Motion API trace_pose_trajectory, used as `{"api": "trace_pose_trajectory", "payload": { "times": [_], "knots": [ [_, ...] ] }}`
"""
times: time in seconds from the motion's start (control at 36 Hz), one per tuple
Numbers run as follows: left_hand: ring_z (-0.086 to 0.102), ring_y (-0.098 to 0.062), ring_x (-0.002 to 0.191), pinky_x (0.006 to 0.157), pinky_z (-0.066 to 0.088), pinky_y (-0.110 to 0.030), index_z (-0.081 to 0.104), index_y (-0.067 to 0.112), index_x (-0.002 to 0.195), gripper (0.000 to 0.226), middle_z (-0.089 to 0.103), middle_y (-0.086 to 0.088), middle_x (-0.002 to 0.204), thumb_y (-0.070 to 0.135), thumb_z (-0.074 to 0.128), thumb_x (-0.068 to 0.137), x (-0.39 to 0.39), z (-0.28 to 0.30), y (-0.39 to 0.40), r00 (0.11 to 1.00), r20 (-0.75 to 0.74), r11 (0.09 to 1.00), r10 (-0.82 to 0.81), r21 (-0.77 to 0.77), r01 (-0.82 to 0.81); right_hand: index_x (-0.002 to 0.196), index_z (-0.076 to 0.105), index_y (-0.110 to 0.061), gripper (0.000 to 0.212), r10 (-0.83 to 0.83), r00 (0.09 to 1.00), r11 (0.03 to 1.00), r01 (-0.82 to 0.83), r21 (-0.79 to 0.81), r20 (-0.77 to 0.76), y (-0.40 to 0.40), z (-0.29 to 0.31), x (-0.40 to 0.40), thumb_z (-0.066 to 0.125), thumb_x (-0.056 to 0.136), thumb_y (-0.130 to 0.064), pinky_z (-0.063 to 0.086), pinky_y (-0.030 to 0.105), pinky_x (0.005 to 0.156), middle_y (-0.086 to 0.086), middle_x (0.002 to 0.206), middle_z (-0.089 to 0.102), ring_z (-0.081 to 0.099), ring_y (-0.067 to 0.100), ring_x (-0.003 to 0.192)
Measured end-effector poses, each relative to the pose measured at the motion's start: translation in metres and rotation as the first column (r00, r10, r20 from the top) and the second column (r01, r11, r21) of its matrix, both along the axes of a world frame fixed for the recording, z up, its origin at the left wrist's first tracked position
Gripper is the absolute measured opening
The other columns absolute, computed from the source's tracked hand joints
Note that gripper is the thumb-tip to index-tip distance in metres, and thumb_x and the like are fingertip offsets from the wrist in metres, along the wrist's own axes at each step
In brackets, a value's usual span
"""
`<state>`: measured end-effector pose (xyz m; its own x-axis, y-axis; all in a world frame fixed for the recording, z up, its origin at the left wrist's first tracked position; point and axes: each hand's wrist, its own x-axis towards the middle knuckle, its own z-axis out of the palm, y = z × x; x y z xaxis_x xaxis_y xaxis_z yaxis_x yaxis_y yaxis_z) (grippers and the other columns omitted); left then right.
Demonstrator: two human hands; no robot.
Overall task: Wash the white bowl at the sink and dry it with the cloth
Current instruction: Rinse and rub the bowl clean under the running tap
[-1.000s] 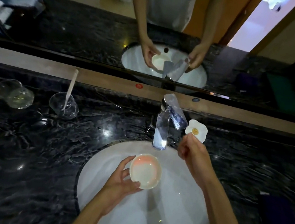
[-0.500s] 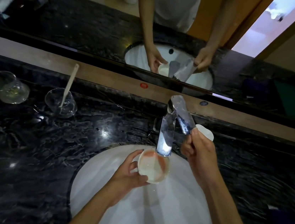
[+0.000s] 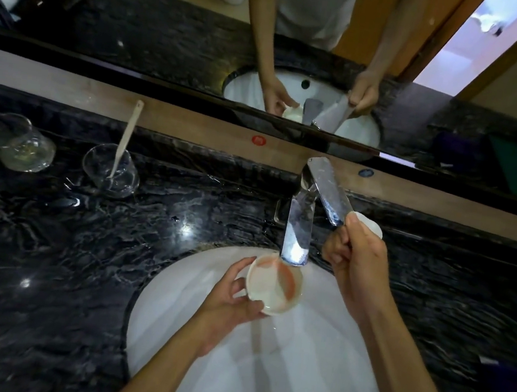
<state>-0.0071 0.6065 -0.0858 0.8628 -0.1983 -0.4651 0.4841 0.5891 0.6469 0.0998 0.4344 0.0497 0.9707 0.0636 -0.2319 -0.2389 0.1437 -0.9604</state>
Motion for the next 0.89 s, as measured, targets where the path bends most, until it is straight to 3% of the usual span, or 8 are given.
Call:
{"api": "trace_pose_trajectory", "payload": {
  "times": [0.22,0.42,0.5,0.67,0.89],
  "knots": [
    [0.062,-0.036,0.122,0.087,0.06,-0.047,0.059,0.039,0.133,0.076,0.056,-0.015,0.137,-0.003,0.08,0.072,0.0,0.001,0.0,1.0,-0.014,1.0,0.004,-0.012,-0.004,0.059,0.033,-0.021,0.051,-0.051,0.999,0.999,0.051,0.004,0.015,0.009,0.002,0.002,0.039,0.109,-0.019,0.017,0.034,0.053,-0.007,0.05,0.025,0.022,0.012,0.047],
    [0.07,-0.029,0.111,0.092,0.058,-0.06,0.059,0.04,0.132,0.076,0.056,-0.016,0.135,-0.004,0.08,0.074,0.005,0.005,0.001,1.0,0.0,1.0,0.018,0.026,-0.018,0.058,0.034,-0.019,0.051,-0.022,0.999,0.999,0.02,0.042,0.044,0.011,0.017,0.011,0.037,0.109,-0.018,0.023,0.033,0.055,-0.005,0.049,0.026,0.023,0.018,0.053],
    [0.072,-0.025,0.106,0.087,0.06,-0.054,0.06,0.041,0.131,0.077,0.056,-0.016,0.134,0.001,0.083,0.07,0.008,0.003,0.001,0.999,0.013,0.999,0.03,0.026,-0.03,0.062,0.032,-0.018,0.048,-0.005,0.999,0.999,0.003,0.034,0.054,0.009,0.02,0.014,0.036,0.109,-0.019,0.025,0.031,0.054,-0.005,0.048,0.026,0.023,0.017,0.052],
    [0.07,-0.026,0.111,0.082,0.061,-0.043,0.059,0.042,0.133,0.079,0.057,-0.014,0.136,-0.003,0.08,0.071,0.008,0.001,0.001,1.0,0.003,0.999,0.017,0.04,-0.017,0.065,0.032,-0.015,0.046,0.028,0.997,1.0,-0.028,-0.004,0.076,0.006,0.019,0.013,0.034,0.11,-0.02,0.03,0.025,0.051,-0.007,0.047,0.026,0.028,0.014,0.048],
    [0.068,-0.031,0.116,0.09,0.06,-0.051,0.057,0.041,0.135,0.078,0.056,-0.018,0.137,-0.002,0.079,0.074,0.006,-0.002,-0.006,1.0,-0.008,0.999,0.004,0.05,-0.003,0.068,0.04,-0.015,0.043,0.106,0.99,0.994,-0.105,-0.023,0.097,-0.004,0.02,0.013,0.037,0.11,-0.027,0.03,0.027,0.054,-0.005,0.052,0.028,0.029,0.015,0.052]
  ]
}}
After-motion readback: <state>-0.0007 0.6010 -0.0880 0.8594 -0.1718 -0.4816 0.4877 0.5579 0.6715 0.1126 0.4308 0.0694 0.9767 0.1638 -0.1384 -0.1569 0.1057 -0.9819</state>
